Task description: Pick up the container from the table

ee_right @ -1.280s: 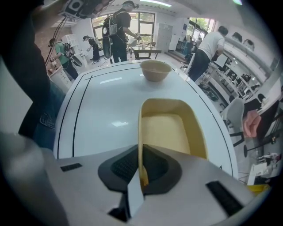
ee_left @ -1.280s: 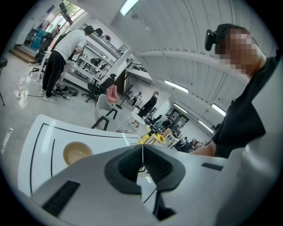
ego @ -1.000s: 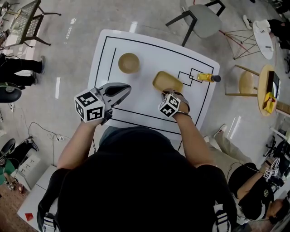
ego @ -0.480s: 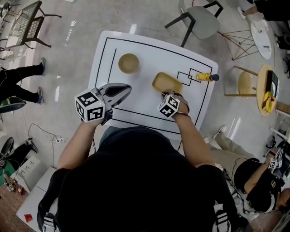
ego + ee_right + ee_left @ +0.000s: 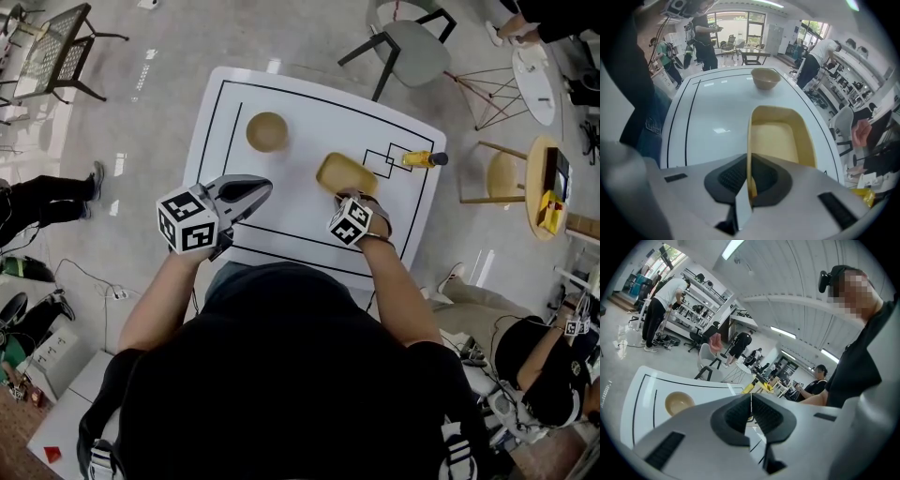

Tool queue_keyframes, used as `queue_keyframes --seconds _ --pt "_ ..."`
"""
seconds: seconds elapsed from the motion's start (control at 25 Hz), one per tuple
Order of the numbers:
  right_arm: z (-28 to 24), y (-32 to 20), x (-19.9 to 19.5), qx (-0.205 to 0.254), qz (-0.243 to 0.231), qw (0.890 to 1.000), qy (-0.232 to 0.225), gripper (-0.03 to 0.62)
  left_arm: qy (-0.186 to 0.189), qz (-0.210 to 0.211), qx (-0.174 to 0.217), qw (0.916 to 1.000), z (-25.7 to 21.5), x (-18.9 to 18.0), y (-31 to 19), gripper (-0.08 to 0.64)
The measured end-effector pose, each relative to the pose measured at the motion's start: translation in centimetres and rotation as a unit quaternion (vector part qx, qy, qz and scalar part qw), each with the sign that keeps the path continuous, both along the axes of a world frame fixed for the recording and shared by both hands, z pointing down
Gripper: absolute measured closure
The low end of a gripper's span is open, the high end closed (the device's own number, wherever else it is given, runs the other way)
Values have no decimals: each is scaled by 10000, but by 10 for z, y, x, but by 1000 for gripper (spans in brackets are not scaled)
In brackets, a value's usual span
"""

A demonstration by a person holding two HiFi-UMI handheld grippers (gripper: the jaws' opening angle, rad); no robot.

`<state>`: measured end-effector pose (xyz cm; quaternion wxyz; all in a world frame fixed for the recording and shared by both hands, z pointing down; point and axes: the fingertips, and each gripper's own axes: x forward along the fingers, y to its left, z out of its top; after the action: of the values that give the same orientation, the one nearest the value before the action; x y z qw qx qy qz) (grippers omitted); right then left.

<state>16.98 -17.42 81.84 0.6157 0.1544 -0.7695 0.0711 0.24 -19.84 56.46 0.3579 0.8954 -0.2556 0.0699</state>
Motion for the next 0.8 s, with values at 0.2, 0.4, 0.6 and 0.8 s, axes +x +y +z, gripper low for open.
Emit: queue_keyframes --seconds 0.2,0.4,0.6,0.8 --pt "-7 7 0 64 -28 10000 22 577 -42 -7 7 10000 -1 -5 13 549" --pt "-14 12 2 90 75 9999 14 578 -39 13 129 9999 -10 -5 18 549" --pt "-23 14 3 159 145 9998 10 577 -22 80 228 9997 -17 -5 26 549" --pt "-36 17 5 274 175 9995 25 577 -25 106 274 9996 -22 -8 35 549"
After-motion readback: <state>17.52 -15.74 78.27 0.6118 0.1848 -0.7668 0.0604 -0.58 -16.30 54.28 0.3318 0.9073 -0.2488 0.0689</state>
